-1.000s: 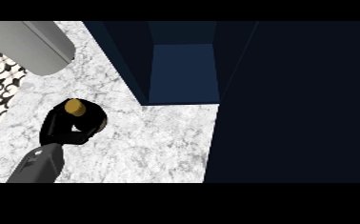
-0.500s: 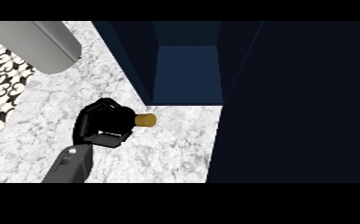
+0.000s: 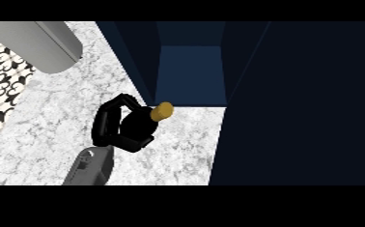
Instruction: Pick up the wine, place it into the cabinet and close the cabinet
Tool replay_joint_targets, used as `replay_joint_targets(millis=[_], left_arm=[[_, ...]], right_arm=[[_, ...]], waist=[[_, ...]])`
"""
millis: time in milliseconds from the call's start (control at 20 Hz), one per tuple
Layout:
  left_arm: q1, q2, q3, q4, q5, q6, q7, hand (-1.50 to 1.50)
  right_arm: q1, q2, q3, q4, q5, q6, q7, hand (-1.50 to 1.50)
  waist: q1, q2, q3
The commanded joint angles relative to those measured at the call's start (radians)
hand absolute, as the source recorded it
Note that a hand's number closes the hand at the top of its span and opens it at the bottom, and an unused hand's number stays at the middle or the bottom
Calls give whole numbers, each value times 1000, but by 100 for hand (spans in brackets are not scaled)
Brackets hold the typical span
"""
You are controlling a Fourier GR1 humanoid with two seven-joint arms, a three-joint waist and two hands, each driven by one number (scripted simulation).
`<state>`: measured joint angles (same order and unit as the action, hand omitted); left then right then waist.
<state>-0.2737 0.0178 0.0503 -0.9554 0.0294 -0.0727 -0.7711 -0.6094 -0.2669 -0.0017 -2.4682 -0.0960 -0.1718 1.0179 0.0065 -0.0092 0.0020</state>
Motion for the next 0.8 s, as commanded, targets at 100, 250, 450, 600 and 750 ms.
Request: replay_joint_targets(millis=[100, 250, 450, 600, 750], left_arm=[[65, -17, -100, -307, 95, -10, 227, 150], [72, -18, -285, -414, 176, 128, 312, 150], [83, -18, -343, -577, 207, 241, 449, 150], [-19, -18, -413, -654, 189, 394, 600, 150], [-110, -18, -406, -651, 170, 476, 685, 150]], right_arm=[[68, 7, -50, -66, -120, 27, 14, -150], [26, -1, -48, -45, -120, 32, 20, -150], [24, -5, -89, -76, -143, 20, 59, -150], [26, 23, -25, -60, -81, 12, 29, -150], [7, 12, -24, -108, -92, -4, 97, -150]], waist=[[1, 2, 0], [-5, 1, -1], [-8, 2, -1], [-8, 2, -1], [-16, 1, -2]])
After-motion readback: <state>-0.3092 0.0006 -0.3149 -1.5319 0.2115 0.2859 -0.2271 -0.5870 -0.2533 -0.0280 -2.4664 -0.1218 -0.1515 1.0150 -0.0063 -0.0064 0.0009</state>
